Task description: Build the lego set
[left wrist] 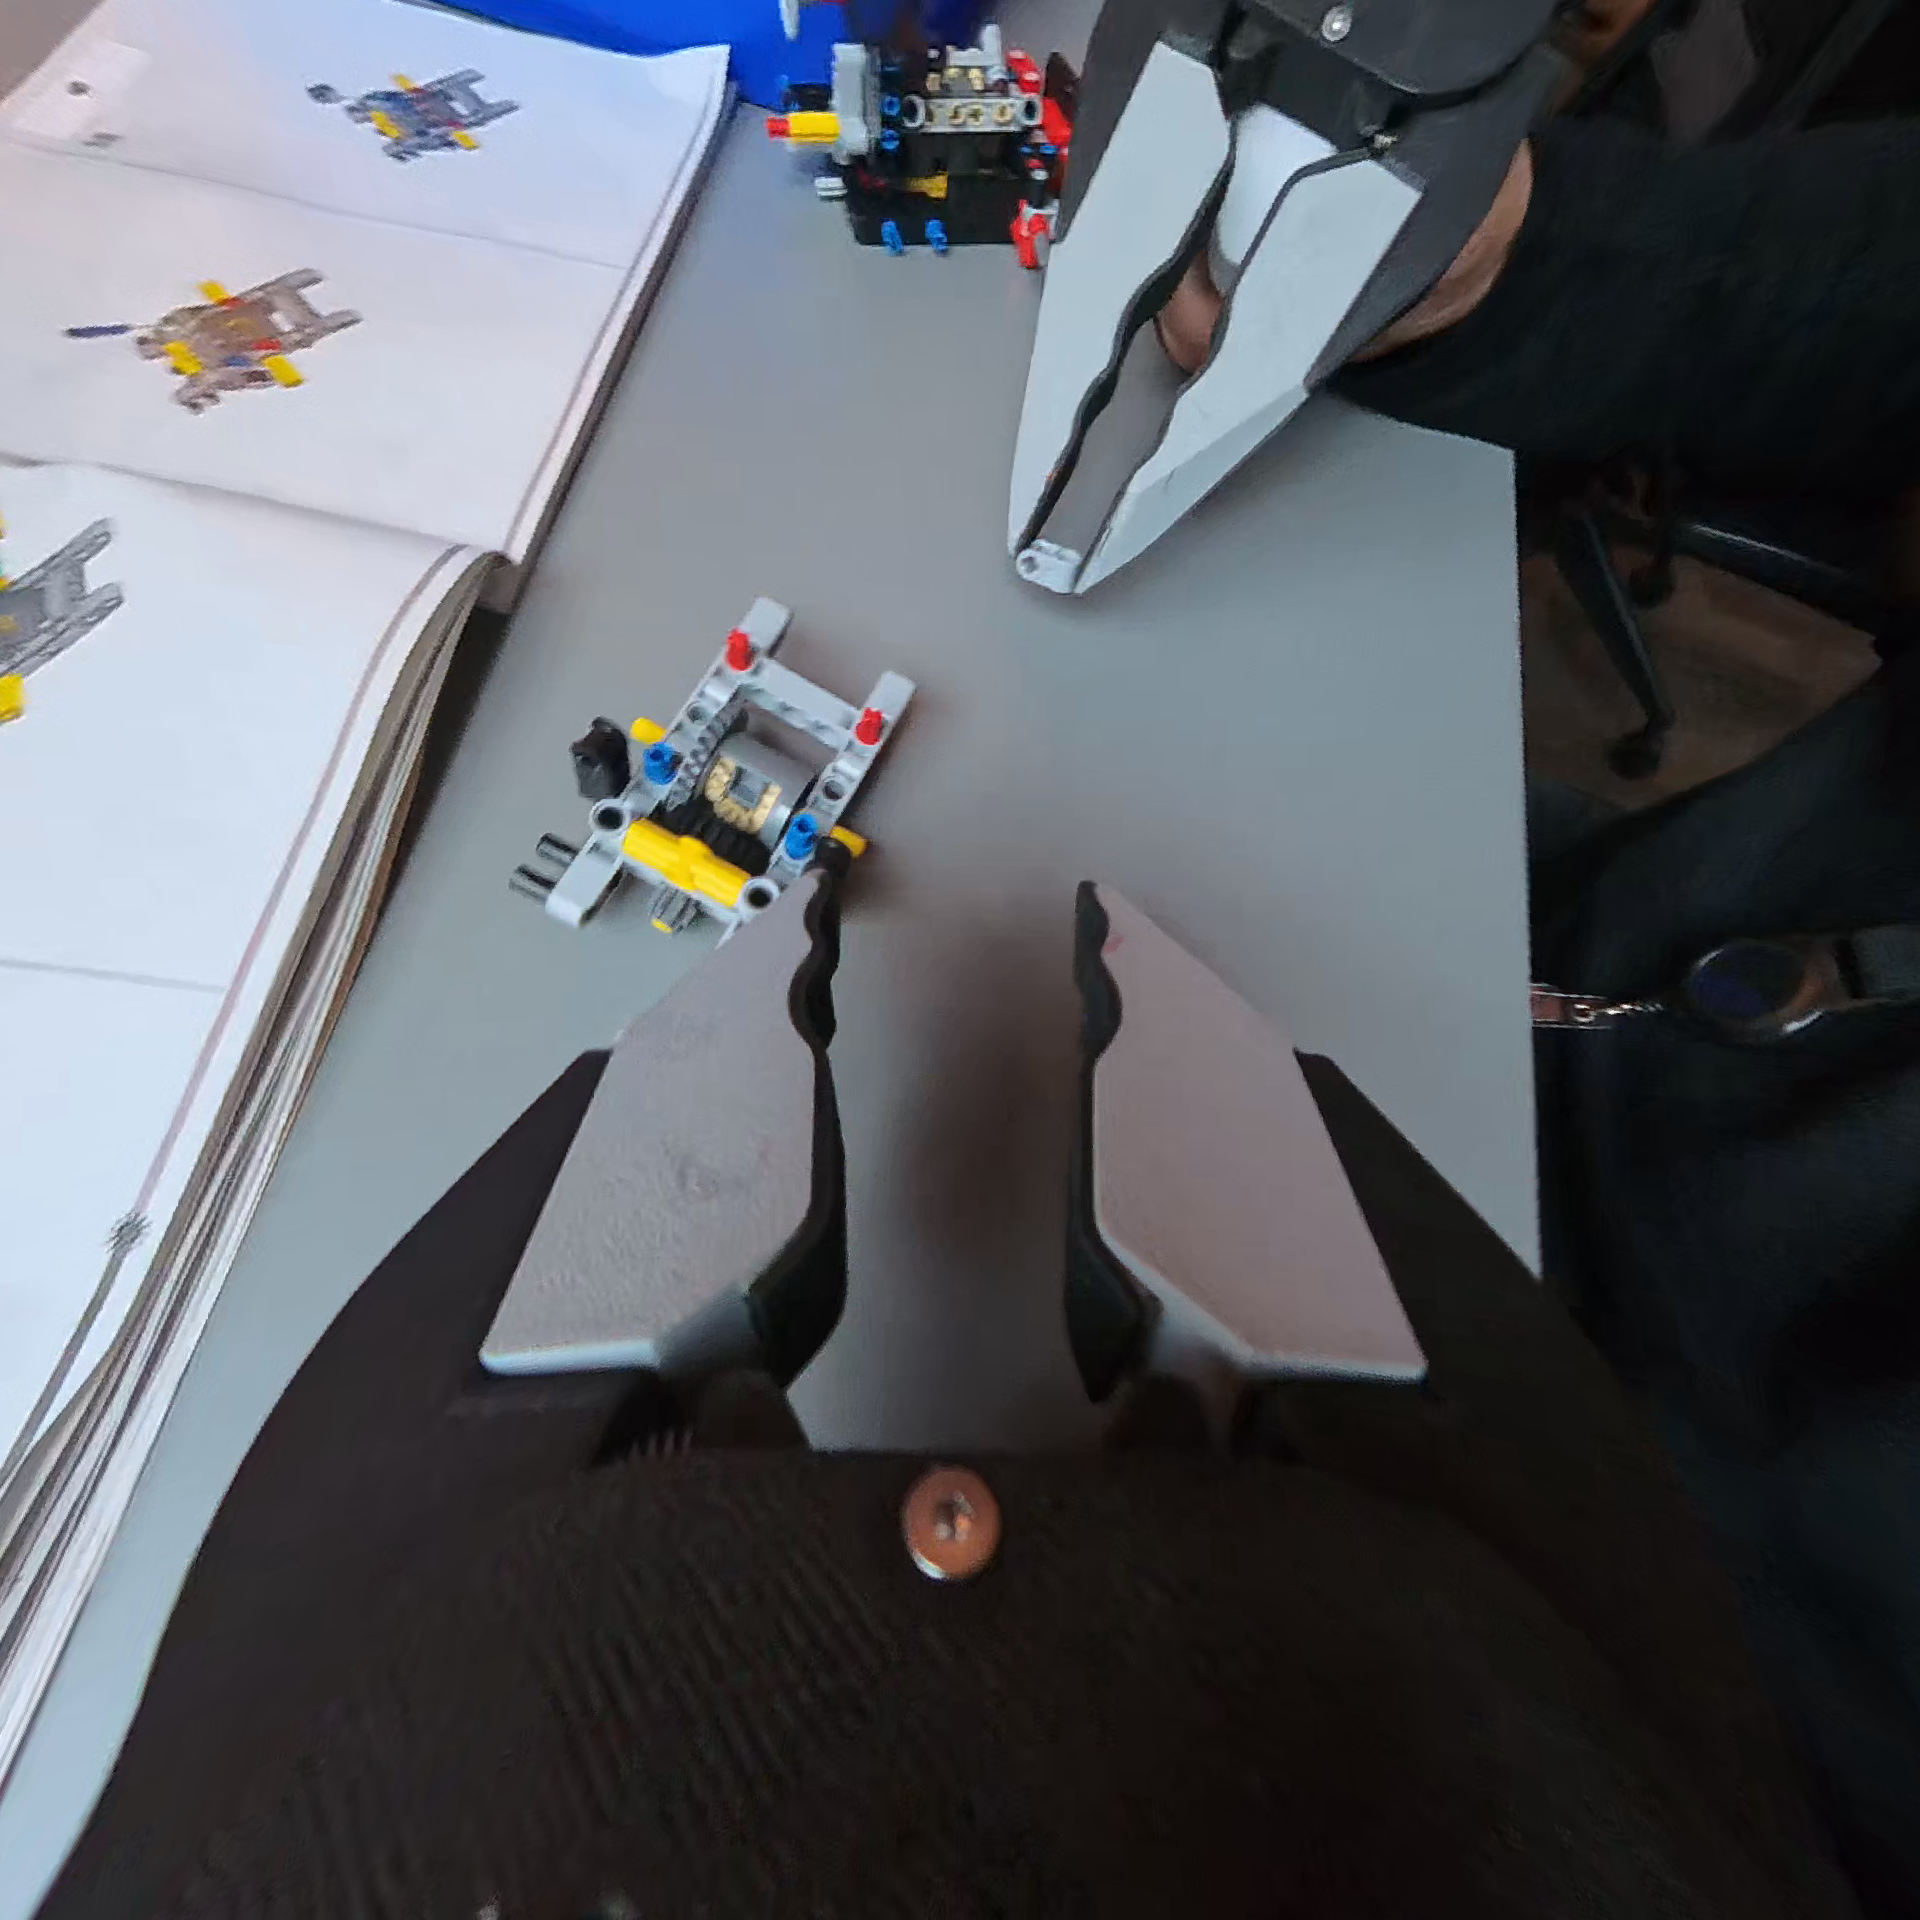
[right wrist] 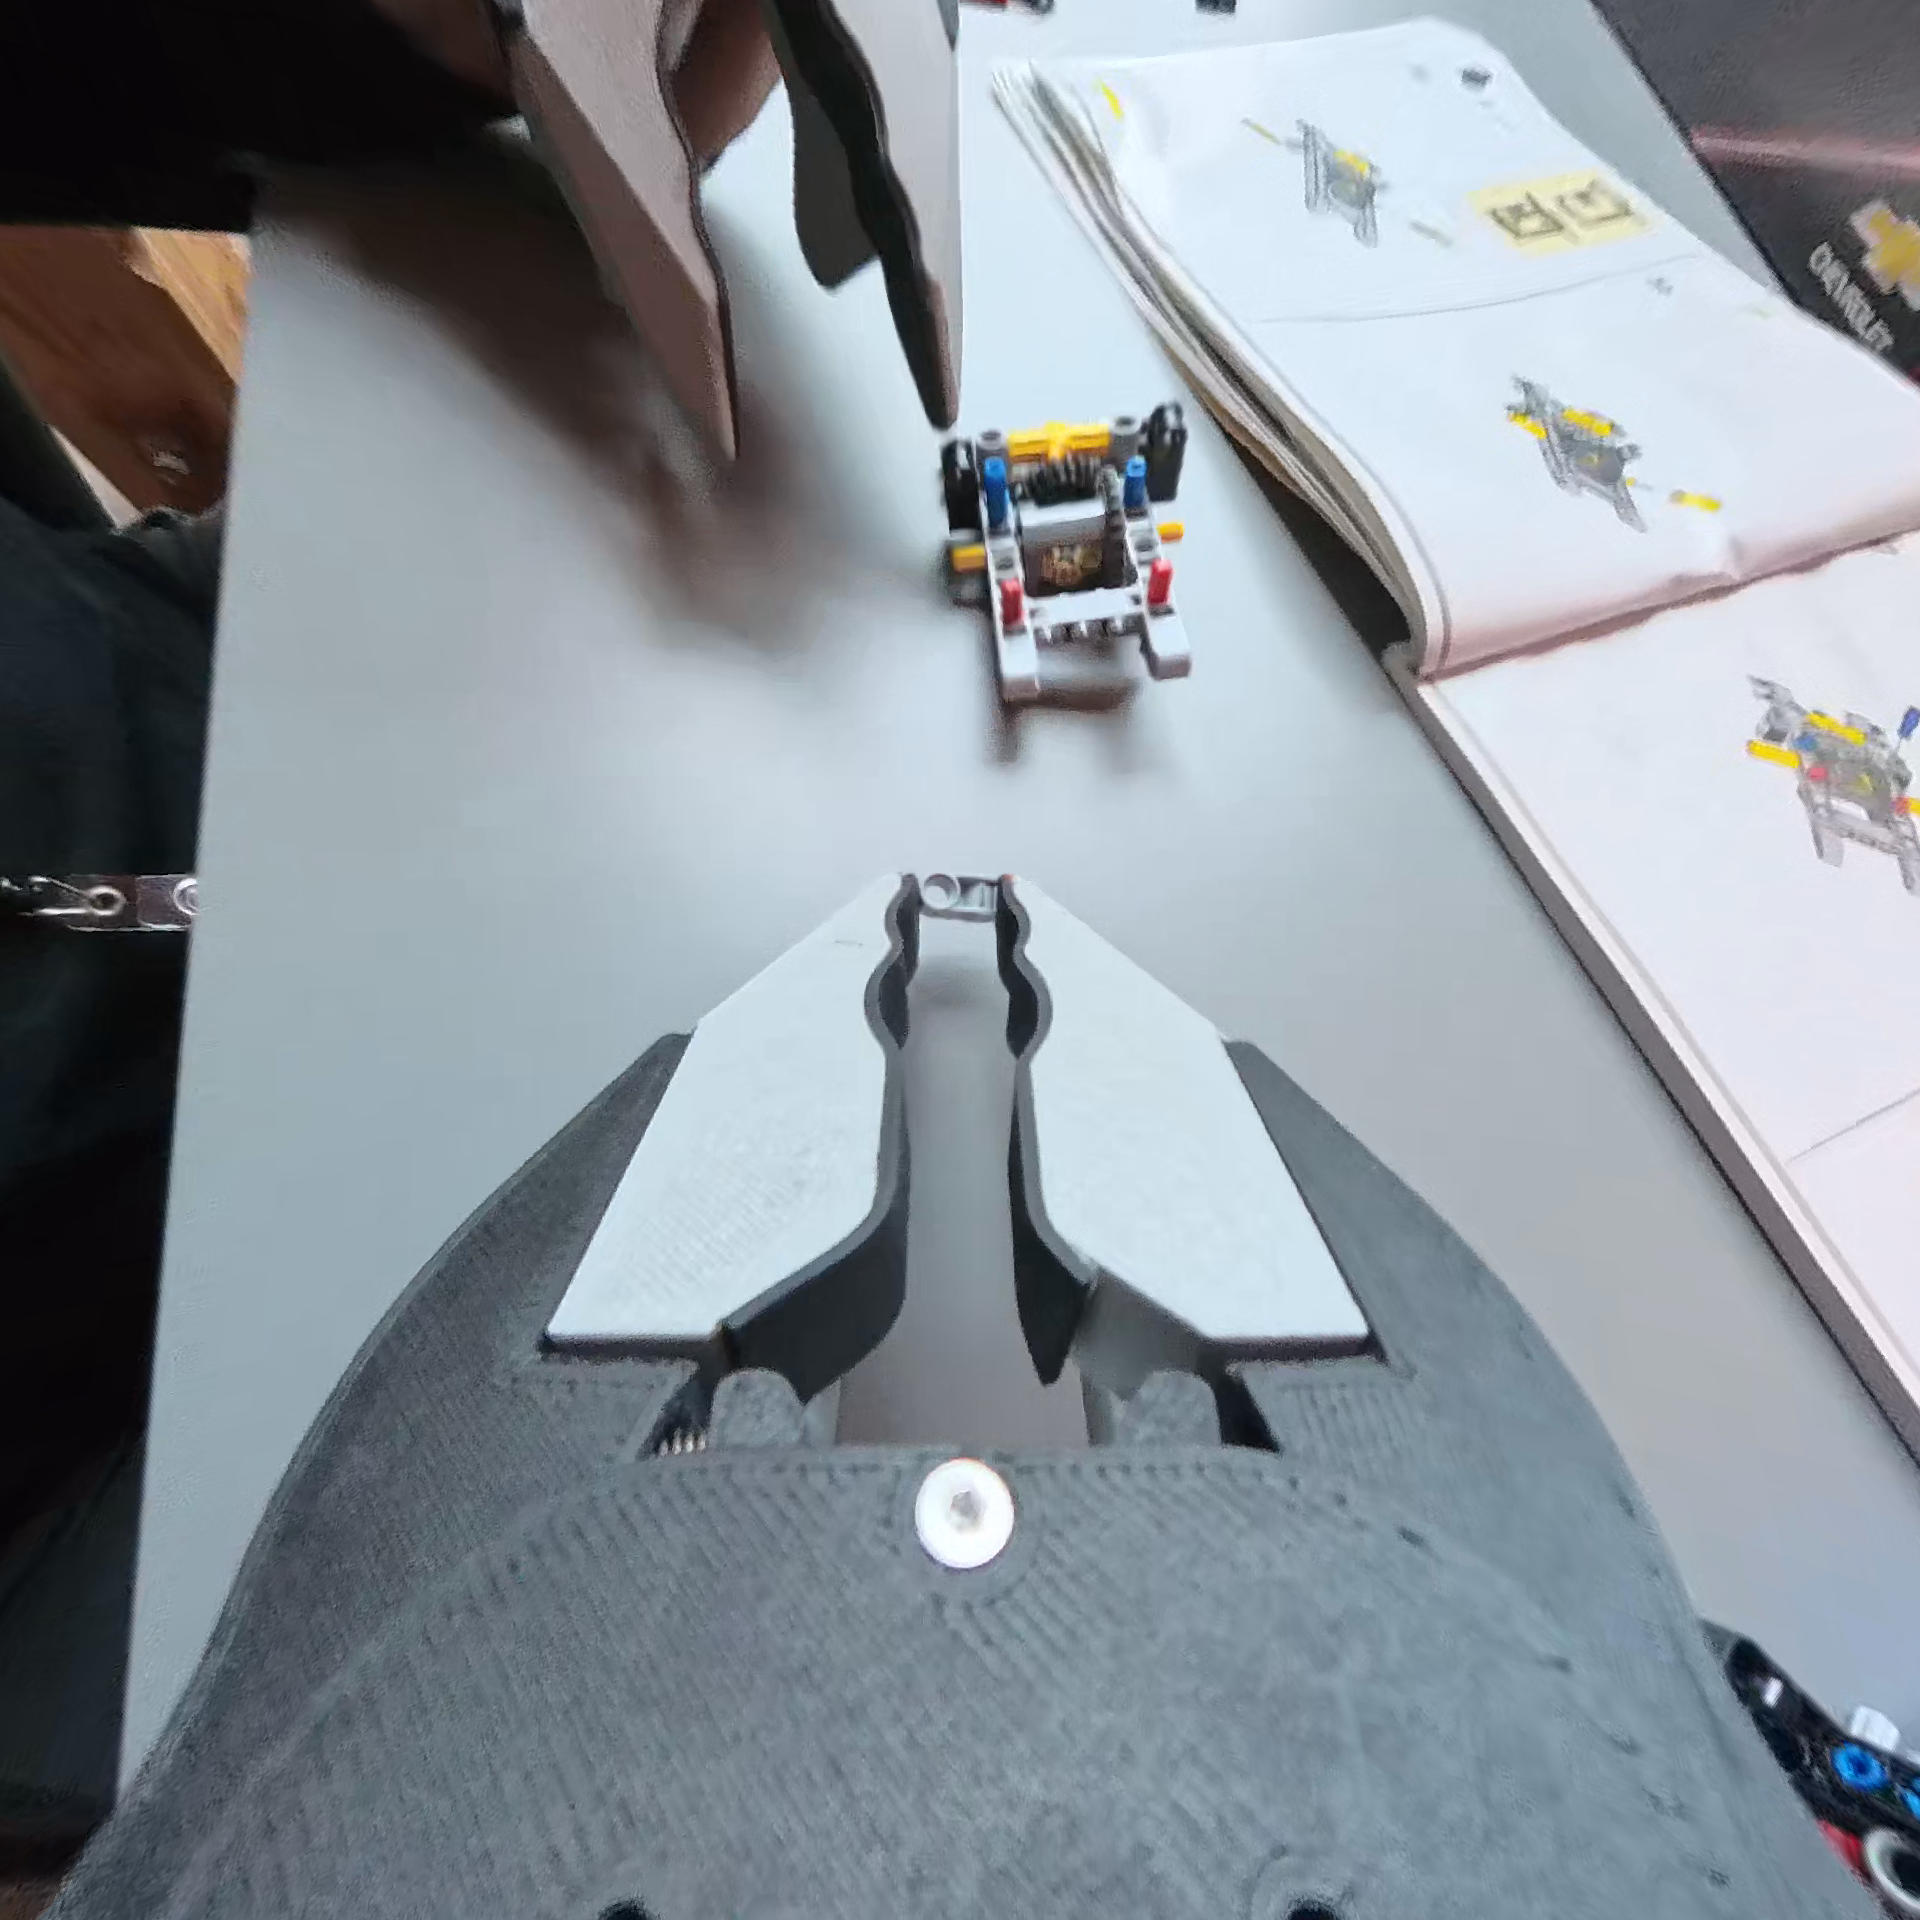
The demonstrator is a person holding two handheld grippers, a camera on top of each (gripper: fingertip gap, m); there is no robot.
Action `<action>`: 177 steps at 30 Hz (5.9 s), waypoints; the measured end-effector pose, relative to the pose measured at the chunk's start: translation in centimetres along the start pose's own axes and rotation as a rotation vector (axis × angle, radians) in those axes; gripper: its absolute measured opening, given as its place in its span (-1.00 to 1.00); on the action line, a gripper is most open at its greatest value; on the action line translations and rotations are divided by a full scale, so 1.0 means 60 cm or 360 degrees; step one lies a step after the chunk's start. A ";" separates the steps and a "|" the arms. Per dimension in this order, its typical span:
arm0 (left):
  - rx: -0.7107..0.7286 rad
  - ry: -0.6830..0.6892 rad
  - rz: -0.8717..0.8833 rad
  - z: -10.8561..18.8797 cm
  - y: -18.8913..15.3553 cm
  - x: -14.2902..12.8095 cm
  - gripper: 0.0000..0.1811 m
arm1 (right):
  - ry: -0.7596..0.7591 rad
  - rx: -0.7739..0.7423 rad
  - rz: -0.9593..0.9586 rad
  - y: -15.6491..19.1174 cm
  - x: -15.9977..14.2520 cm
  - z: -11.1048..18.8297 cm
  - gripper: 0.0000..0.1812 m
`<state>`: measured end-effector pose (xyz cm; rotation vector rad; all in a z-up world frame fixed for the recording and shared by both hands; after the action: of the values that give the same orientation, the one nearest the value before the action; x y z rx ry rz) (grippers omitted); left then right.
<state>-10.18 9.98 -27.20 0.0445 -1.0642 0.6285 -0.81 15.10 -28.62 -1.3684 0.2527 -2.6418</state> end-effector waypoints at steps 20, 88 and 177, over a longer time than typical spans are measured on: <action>0.0053 0.0099 -0.0037 0.047 0.062 0.024 -0.52 | 0.0229 0.0056 0.0039 0.002 -0.016 -0.018 -0.87; -0.0222 0.0406 -0.0344 -0.015 0.091 -0.019 -0.43 | -0.0084 0.0028 0.0183 -0.032 0.121 -0.146 -0.87; -0.0302 0.0405 -0.0342 -0.020 0.077 -0.019 -0.43 | 0.0015 0.0305 0.0853 -0.020 0.117 -0.143 -0.88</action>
<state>-11.92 13.69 -29.96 -0.0836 -0.8539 0.3270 -11.90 15.46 -27.64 -1.0480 0.3079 -2.1650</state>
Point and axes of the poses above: each gripper's, where its closed fingertips meet, z back along the fingers, x out of its top, y = z × x across the jaws, the point moved 1 cm from there along z, back along the fingers, and after that the axes turned 13 degrees about -x, right-handed, at the moved point
